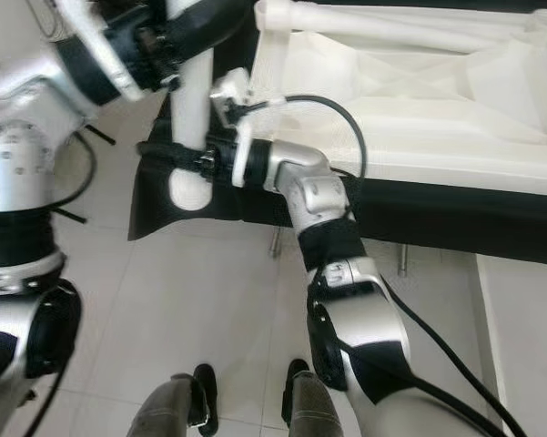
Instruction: Building children table
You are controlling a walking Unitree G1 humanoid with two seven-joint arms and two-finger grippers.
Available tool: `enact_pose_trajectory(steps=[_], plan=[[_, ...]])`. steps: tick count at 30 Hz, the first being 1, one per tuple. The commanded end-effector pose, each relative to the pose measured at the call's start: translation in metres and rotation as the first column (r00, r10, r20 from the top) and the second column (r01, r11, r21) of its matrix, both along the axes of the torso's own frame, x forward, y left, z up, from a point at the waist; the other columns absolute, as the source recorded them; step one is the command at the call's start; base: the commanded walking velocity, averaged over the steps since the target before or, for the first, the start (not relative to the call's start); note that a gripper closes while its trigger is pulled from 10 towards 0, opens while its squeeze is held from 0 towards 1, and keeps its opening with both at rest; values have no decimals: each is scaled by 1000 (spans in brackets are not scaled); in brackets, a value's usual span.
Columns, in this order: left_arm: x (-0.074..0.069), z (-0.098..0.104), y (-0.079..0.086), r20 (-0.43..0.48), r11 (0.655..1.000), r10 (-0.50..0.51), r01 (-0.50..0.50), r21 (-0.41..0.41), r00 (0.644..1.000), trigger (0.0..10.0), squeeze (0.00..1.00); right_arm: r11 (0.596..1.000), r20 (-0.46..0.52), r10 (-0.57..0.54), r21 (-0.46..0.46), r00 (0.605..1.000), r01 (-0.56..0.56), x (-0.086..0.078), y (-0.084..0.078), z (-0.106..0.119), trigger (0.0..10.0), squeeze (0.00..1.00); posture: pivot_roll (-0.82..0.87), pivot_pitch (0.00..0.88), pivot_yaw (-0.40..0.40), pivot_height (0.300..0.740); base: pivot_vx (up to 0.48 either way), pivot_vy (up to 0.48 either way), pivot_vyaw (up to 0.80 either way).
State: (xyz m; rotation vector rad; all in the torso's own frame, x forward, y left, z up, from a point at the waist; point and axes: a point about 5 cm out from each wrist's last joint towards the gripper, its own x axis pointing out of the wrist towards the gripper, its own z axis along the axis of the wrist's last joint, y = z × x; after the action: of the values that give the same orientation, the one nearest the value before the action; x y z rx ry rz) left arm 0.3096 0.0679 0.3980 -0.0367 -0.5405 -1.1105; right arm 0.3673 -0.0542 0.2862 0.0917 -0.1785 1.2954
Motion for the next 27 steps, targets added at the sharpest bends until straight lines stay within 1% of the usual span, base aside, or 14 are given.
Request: enact_pose_trajectory(steps=[1, 4, 5, 6, 7, 13, 14, 15, 17, 21, 23, 25, 26, 27], plan=[[-65, -26, -121, -70, 811, -551, 554, 187, 831, 0, 0, 986, 67, 165, -12, 984, -164, -26, 64, 30, 0, 0, 28, 250, 56, 740, 0, 0, 0], [-64, -28, -122, -70, 823, -537, 540, 179, 841, 0, 0, 990, 67, 140, -2, 988, -141, -24, 61, 30, 0, 0, 26, 242, 57, 740, 0, 0, 0], [-63, -28, -125, -78, 843, -508, 513, 159, 858, 8000, 459, 992, 65, 129, 5, 989, -130, -24, 60, 30, 0, 0, 22, 231, 57, 740, 0, 0, 0], [-62, -27, -127, -85, 857, -487, 494, 145, 869, 8000, 459, 992, 64, 123, 9, 990, -124, -24, 59, 30, 0, 0, 22, 231, 57, 740, 0, 0, 0], [-60, -24, -129, -80, 888, -443, 449, 101, 893, 10000, 1000, 995, 67, 101, 19, 993, -102, -23, 57, 31, 0, 0, 20, 218, 57, 740, 0, 0, 0], [-54, -16, -125, -42, 956, -295, 295, 2, 955, 10000, 1000, 999, 74, 23, 38, 997, -26, -20, 50, 30, 0, 0, 17, 202, 57, 740, 0, 0, 0], [-48, 2, -58, 12, 976, -160, 160, -150, 987, 10000, 1000, 994, 88, -105, 53, 991, 100, -11, 37, 29, 0, 0, 20, 185, 53, 740, 0, 0, 0], [-49, 8, -27, 39, 976, -86, 92, -198, 996, 10000, 1000, 986, 94, -162, 61, 982, 157, -8, 30, 29, 0, 0, 25, 181, 51, 740, 0, 0, 0], [-49, 8, -27, 39, 976, -86, 92, -198, 996, 10000, 1000, 986, 94, -162, 61, 982, 157, -8, 30, 29, 0, 0, 25, 181, 51, 740, 0, 0, 0], [-60, 11, 56, 40, 927, 213, -188, -324, 976, 10000, 1000, 934, 135, -358, 72, 924, 351, 6, 7, 30, 0, 0, 42, 168, 36, 740, 0, 0, 0], [-60, 11, 56, 40, 927, 213, -188, -324, 976, 10000, 1000, 934, 135, -358, 72, 924, 351, 6, 7, 30, 0, 0, 42, 168, 36, 740, 0, 0, 0], [-59, 3, 85, -7, 883, 338, -320, -344, 941, 10000, 1000, 912, 143, -409, 76, 901, 402, 9, 2, 30, 0, 0, 44, 164, 32, 740, 0, 0, 0], [-58, -14, 121, -86, 817, 474, -474, -329, 876, 10000, 965, 888, 148, -460, 80, 876, 453, 12, -3, 30, 0, 0, 52, 159, 28, 740, 0, 0, 0], [-58, -14, 121, -86, 817, 474, -474, -329, 876, 10000, 965, 888, 148, -460, 80, 876, 453, 12, -3, 30, 0, 0, 52, 159, 28, 740, 0, 0, 0]])
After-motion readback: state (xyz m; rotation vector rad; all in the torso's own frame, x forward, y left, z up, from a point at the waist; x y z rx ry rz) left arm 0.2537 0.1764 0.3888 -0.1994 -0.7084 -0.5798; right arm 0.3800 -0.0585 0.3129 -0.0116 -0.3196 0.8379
